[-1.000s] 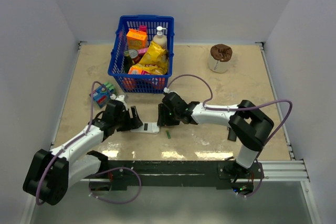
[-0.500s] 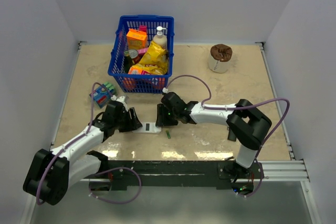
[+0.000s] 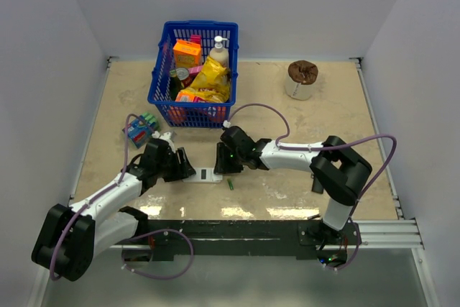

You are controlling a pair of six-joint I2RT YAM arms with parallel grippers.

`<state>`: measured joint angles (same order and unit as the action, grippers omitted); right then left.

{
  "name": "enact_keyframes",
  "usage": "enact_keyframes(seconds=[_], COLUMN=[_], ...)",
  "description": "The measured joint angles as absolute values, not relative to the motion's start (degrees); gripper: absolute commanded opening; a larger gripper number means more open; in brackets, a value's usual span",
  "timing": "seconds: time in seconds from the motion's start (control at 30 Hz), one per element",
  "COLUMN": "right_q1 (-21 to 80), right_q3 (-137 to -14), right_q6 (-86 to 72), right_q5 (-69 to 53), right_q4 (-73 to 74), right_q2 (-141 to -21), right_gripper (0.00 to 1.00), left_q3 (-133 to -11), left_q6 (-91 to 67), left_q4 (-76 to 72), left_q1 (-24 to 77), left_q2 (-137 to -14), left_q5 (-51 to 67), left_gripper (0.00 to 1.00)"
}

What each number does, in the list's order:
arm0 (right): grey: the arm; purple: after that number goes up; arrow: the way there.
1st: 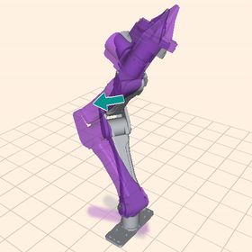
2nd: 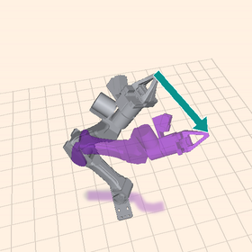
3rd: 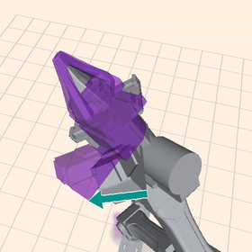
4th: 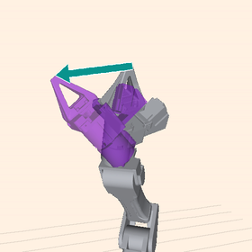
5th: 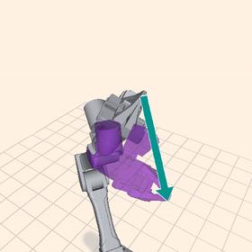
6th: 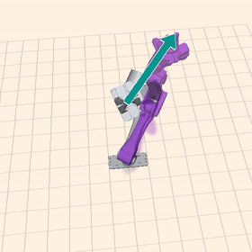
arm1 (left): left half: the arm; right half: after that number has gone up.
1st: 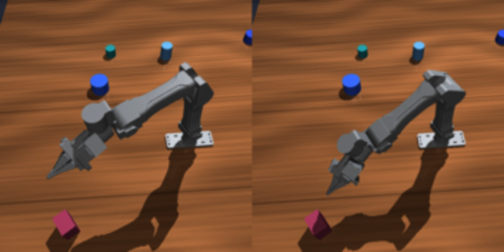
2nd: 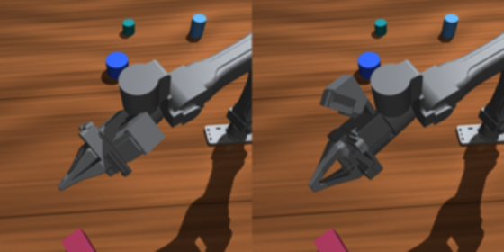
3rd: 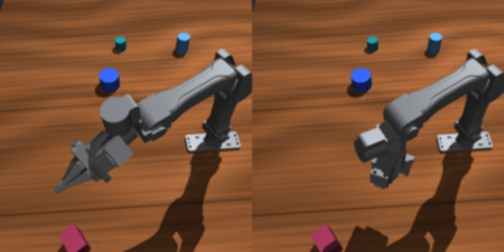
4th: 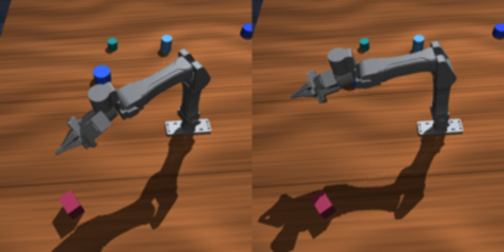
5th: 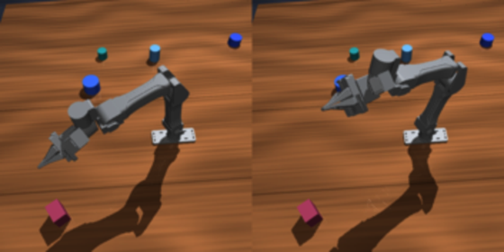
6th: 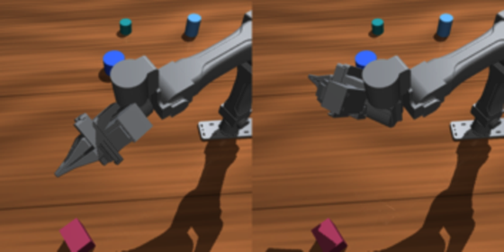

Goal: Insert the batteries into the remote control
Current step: Load the battery cover into the remote control.

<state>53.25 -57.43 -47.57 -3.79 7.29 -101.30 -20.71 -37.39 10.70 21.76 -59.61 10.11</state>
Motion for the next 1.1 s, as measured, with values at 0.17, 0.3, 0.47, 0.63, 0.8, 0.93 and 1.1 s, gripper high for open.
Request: enact_keyframes(seconds=[0.17, 0.3, 0.47, 0.63, 0.8, 0.93, 1.1], right_q1=[53.25, 53.25, 53.25, 53.23, 53.17, 53.04, 52.97], right_q3=[-57.43, -57.41, -57.39, -57.30, -57.30, -57.30, -57.30], right_q6=[-48.21, -48.80, -49.36, -50.09, -50.41, -50.68, -51.44], right_q5=[-3.79, -3.81, -3.79, -3.84, -3.99, -4.23, -4.32], right_q4=[7.94, 8.51, 9.08, 9.30, 9.52, 9.65, 9.80], right_q2=[-101.32, -101.32, -101.32, -101.32, -101.32, -101.30, -101.30], right_gripper=[0.35, 0.33, 0.31, 0.30, 0.25, 0.24, 0.22], left_q3=[-20.71, -20.64, -20.34, -19.99, -19.77, -19.64, -19.40], left_q6=[-37.98, -38.54, -39.48, -40.12, -40.88, -41.01, -41.28], left_q4=[10.39, 10.20, 9.52, 8.75, 8.32, 8.14, 7.94], left_q1=[21.76, 21.76, 21.76, 21.50, 21.39, 21.37, 21.37], left_q2=[-59.83, -59.90, -59.88, -59.88, -59.86, -59.79, -59.55], left_q5=[10.28, 10.31, 10.33, 10.35, 10.31, 10.31, 10.28], left_gripper=[0.59, 0.59, 0.58, 0.57, 0.57, 0.57, 0.56])
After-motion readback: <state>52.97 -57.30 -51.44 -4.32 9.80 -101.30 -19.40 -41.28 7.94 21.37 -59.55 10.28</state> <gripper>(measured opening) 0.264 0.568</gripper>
